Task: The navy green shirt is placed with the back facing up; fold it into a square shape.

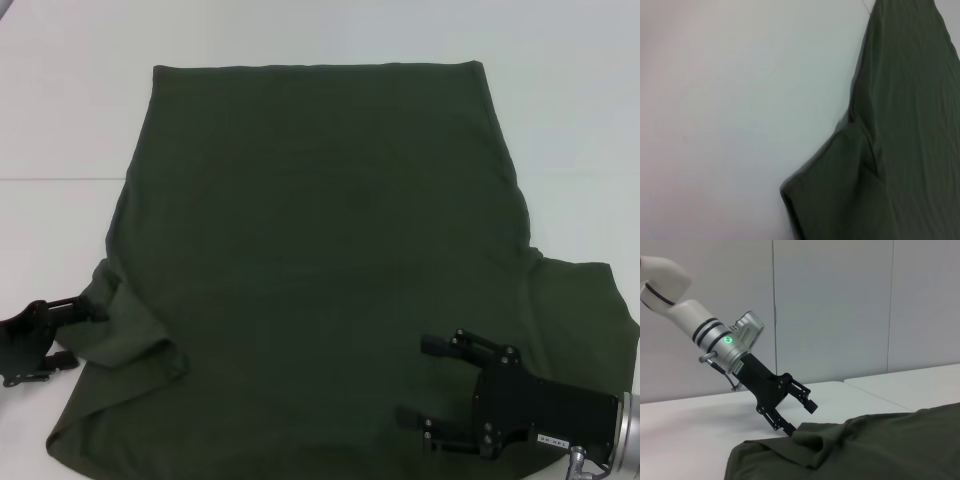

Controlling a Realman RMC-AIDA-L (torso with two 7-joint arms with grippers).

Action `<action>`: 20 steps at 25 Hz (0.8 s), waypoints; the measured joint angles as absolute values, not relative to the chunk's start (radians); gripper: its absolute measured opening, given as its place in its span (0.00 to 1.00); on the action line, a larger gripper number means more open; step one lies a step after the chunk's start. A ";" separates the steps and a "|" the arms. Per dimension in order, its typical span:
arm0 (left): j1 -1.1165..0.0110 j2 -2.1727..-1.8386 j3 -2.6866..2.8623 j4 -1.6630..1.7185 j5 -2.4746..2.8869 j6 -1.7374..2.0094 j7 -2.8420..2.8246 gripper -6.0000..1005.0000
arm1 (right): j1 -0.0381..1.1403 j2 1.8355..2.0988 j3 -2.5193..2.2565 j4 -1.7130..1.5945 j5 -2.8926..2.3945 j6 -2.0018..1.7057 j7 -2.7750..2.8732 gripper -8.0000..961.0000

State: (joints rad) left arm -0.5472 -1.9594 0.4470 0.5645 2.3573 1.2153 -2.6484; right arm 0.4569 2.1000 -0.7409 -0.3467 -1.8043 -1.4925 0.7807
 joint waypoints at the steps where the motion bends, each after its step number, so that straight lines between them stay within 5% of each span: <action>1: -0.547 -1.961 0.448 0.565 2.357 1.213 -2.648 0.86 | 0.457 2.100 -0.741 -0.347 -1.804 -1.493 0.781 0.95; 20: -0.562 -1.979 0.448 0.564 2.352 1.184 -2.648 0.86 | 0.450 2.100 -0.741 -0.347 -1.802 -1.500 0.781 0.95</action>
State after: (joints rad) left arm -0.5622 -1.9789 0.4477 0.5645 2.3522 1.1844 -2.6476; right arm 0.4504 2.1000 -0.7409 -0.3467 -1.8023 -1.4997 0.7808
